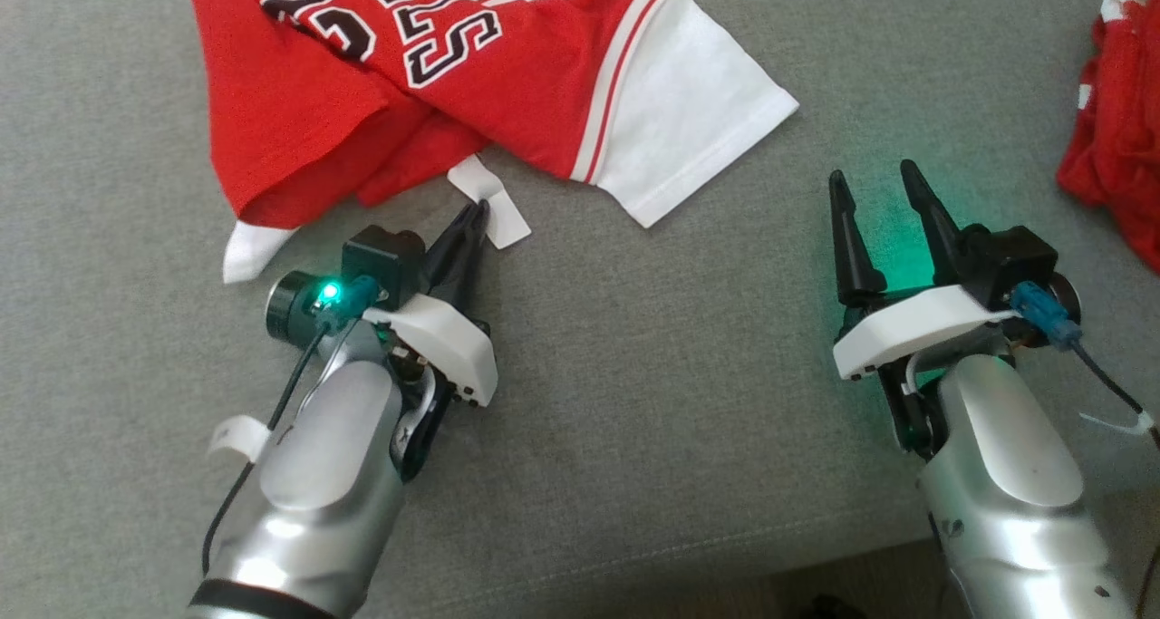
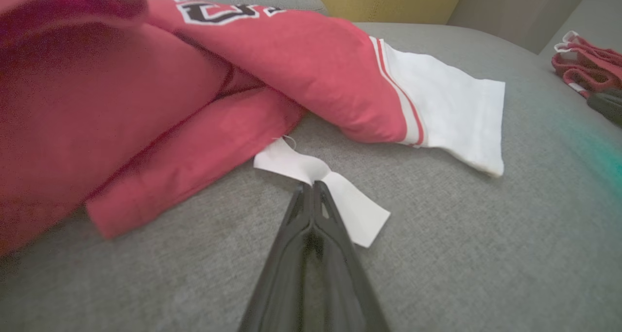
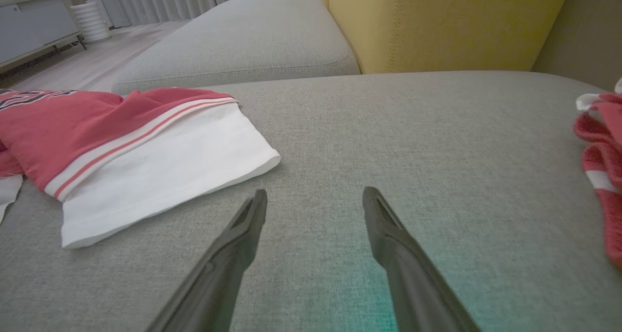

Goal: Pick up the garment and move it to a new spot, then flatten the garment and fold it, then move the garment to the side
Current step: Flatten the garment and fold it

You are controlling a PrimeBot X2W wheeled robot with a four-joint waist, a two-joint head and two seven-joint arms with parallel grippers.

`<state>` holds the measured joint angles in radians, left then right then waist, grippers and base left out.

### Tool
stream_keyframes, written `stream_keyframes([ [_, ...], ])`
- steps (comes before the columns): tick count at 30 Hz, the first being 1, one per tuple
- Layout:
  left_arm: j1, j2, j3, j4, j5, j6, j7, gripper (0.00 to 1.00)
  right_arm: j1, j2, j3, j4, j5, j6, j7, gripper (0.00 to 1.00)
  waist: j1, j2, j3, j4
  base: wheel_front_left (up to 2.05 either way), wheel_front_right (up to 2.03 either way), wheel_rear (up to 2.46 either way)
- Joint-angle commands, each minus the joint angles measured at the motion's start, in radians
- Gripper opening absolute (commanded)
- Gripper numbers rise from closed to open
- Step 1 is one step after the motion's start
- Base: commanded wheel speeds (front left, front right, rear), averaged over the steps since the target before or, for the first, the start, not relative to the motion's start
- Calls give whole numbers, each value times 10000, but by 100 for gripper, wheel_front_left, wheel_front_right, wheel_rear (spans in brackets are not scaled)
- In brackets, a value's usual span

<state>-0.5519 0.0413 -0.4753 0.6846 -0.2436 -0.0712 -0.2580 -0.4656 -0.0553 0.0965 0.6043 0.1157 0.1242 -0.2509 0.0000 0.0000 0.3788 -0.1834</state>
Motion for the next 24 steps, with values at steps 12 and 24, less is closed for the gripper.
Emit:
stream_keyframes([
  [12, 1475, 90, 13, -1416, -478, 308, -38, 0, 396, 51, -145, 167, -208, 65, -109, 100, 0, 0, -1520, 1072, 0, 0, 0],
  [24, 3066, 89, 637, -1424, -174, 977, -38, 0, 913, 51, -42, 383, -140, 65, -109, 100, 0, 0, -2632, 1461, 0, 0, 0],
])
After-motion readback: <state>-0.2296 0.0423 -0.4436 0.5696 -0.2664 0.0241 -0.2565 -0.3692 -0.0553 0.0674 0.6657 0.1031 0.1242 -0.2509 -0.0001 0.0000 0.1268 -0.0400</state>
